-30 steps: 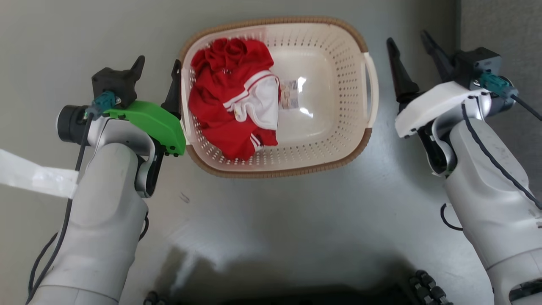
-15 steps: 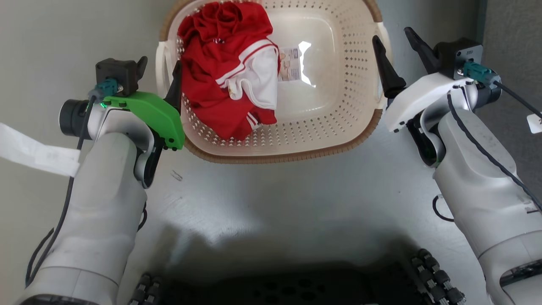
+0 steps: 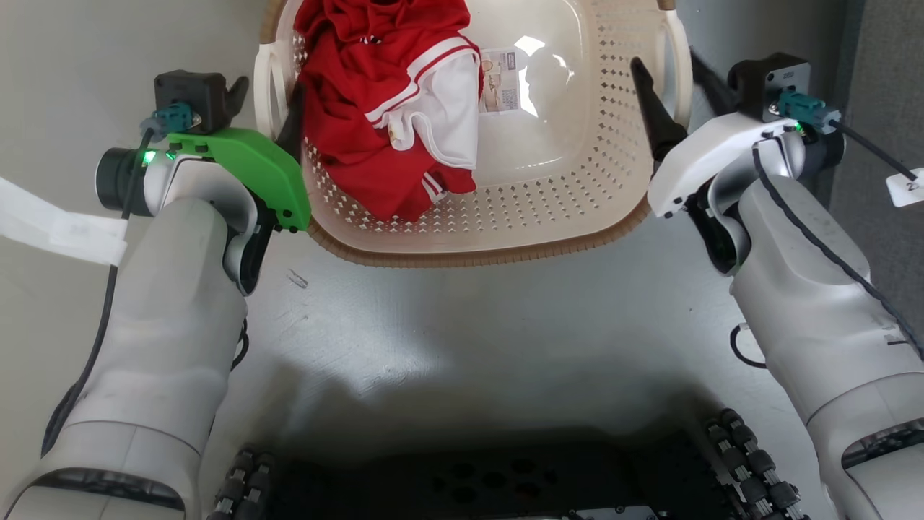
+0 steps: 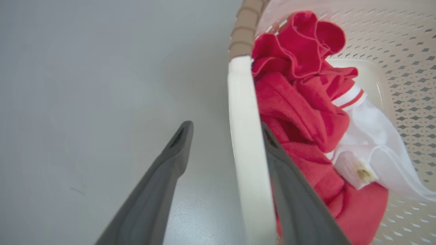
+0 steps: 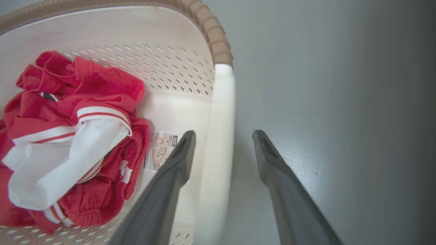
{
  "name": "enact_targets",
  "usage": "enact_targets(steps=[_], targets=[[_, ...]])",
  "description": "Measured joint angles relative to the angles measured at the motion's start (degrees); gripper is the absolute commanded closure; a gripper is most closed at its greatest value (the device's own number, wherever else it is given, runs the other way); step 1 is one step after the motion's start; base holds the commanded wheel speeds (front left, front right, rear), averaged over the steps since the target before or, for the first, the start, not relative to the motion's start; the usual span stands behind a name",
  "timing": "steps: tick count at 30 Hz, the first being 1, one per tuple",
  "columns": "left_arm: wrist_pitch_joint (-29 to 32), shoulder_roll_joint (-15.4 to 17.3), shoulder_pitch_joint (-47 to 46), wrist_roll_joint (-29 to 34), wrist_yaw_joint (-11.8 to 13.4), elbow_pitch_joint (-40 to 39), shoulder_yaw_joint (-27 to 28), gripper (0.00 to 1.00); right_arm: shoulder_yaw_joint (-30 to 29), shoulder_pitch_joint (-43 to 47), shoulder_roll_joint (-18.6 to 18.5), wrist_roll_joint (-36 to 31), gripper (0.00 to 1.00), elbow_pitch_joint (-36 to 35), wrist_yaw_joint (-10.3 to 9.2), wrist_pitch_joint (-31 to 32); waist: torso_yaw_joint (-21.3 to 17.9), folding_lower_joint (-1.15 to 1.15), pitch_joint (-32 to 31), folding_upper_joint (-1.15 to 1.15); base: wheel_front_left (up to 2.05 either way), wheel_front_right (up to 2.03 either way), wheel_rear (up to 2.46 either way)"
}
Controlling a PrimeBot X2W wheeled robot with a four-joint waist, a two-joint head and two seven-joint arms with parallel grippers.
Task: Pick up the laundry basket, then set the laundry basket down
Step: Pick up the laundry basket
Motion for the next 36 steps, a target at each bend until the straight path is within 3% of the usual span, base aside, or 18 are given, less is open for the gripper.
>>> enact_targets(steps=[18, 36], targets=[[-2.43, -2.22, -2.65, -1.53, -0.73, 6.78, -0.87, 1.00, 0.21, -2.46, 1.59, 1.14, 1.00, 5.90, 0.70, -0.25, 0.23, 0.00, -1.01, 0.00, 0.00, 0.00, 0.00], [-0.71, -3.30, -2.29, -4.79, -1.75, 13.95, -2.45, 1.00, 0.36, -1.84, 2.88, 3.76, 1.00, 13.79, 2.02, -0.33, -0.04, 0.00, -9.40, 0.00, 0.00, 0.00, 0.00]])
